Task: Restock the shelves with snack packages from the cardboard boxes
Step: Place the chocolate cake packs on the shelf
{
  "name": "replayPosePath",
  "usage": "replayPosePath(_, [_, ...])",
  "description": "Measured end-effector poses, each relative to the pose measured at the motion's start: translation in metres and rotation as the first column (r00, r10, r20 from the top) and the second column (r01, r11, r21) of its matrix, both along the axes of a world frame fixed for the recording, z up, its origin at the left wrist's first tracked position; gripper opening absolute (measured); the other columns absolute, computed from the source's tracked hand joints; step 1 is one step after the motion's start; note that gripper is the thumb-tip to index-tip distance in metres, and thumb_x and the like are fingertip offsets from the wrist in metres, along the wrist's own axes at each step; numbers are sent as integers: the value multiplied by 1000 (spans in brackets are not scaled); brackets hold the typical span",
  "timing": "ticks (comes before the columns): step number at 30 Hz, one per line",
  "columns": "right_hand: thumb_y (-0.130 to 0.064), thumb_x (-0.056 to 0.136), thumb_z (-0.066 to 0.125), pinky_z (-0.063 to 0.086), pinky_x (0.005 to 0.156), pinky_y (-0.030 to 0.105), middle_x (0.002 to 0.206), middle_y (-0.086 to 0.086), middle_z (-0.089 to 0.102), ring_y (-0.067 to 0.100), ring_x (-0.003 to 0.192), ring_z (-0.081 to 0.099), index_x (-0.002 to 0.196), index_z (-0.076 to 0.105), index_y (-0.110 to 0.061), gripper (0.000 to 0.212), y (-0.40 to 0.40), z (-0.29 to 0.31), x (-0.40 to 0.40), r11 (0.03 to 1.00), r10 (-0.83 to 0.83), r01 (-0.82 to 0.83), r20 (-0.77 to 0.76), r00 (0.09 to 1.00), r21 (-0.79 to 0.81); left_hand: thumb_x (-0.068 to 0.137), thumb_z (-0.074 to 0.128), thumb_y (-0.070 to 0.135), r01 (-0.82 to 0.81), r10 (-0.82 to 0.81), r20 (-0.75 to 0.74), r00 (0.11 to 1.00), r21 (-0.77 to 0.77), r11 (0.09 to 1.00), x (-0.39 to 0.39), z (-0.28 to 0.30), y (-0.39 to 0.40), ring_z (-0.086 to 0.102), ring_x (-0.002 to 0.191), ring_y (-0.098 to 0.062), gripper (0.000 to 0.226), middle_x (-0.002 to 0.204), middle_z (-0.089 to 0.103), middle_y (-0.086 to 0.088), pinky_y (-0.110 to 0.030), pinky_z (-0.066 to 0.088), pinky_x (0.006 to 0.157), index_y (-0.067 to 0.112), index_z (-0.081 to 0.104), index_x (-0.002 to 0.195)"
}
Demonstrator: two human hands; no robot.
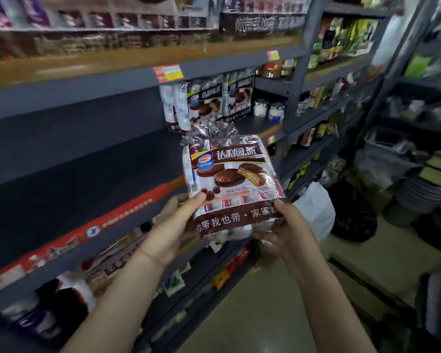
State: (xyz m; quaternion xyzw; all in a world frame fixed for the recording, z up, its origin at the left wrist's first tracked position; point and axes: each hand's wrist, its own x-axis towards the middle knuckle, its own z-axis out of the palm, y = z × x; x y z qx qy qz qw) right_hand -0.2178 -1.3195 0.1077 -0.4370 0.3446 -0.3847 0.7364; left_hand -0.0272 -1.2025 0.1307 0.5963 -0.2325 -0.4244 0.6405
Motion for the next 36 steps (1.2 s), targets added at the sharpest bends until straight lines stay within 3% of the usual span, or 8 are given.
replayPosePath(6, [-36, 88, 70, 59, 71, 44, 79, -1, 72, 31, 85, 71, 118, 48, -13, 44, -90, -1, -8, 992, 106, -110, -64, 992, -64, 75, 76, 49, -155, 155, 36, 987, -23, 988, -25, 4, -69, 75, 98, -23, 58, 106, 78, -3, -39, 59, 82, 15, 62, 120])
replayPosePath(9, [-36, 94, 64, 60, 76, 41, 100, 5, 74, 26, 92, 73, 116, 56, -21, 27, -205, 20, -17, 967, 211, -230, -164, 964, -107, 86, 75, 40, -331, 330, 80, 941, 8, 943, -52, 18, -160, 75, 100, -28, 41, 107, 78, -7, -48, 59, 89, 17, 63, 118])
replayPosePath(12, [-41, 94, 65, 60, 85, 40, 105, -3, 74, 14, 93, 73, 114, 65, -30, 23, -212, 19, -9, 963, 160, -206, -246, 956, -175, 81, 81, 42, -311, 312, 60, 948, -35, 950, -45, 31, -163, 73, 103, -32, 47, 109, 77, -11, -57, 54, 97, 16, 66, 117])
replayPosePath(19, [-55, 90, 64, 54, 95, 48, 113, -7, 58, 16, 104, 63, 116, 48, -33, 37, -284, 19, 18, 945, 44, -130, -275, 961, -302, 93, 70, 36, -298, 298, 193, 935, -33, 954, -22, 39, -241, 76, 86, -15, 28, 100, 79, -2, -27, 58, 68, 18, 71, 114])
replayPosePath(24, [-49, 91, 66, 51, 91, 29, 119, -12, 53, 4, 104, 57, 118, 54, -33, 34, -335, 26, 37, 884, 13, -190, -383, 924, -426, 92, 73, 26, -281, 296, 211, 932, -99, 955, 14, 39, -298, 75, 100, -21, 37, 109, 77, -4, -38, 60, 89, 14, 66, 126])
replayPosePath(29, [-63, 87, 59, 49, 104, 38, 127, -8, 63, 12, 119, 59, 130, 62, -33, 53, -384, 21, 67, 818, -51, -221, -450, 892, -531, 89, 77, 19, -267, 301, 251, 920, -163, 950, 46, 36, -354, 70, 106, -10, 57, 123, 70, 0, -18, 57, 82, 15, 53, 140])
replayPosePath(32, [-42, 96, 59, 48, 105, 36, 132, -10, 63, 13, 121, 59, 140, 55, -28, 45, -403, 27, 87, 837, -7, -226, -422, 907, -499, 89, 77, 20, -309, 347, 290, 892, -170, 936, 63, 33, -373, 65, 116, -15, 61, 123, 69, 1, -33, 52, 102, 13, 51, 144])
replayPosePath(36, [-45, 95, 55, 47, 100, 37, 137, -2, 57, 22, 119, 57, 152, 36, -31, 61, -428, 40, 117, 782, 9, -321, -505, 863, -534, 72, 84, 39, -397, 430, 273, 860, -171, 902, 83, 28, -392, 63, 123, -20, 79, 130, 67, -2, -46, 48, 110, 18, 53, 141])
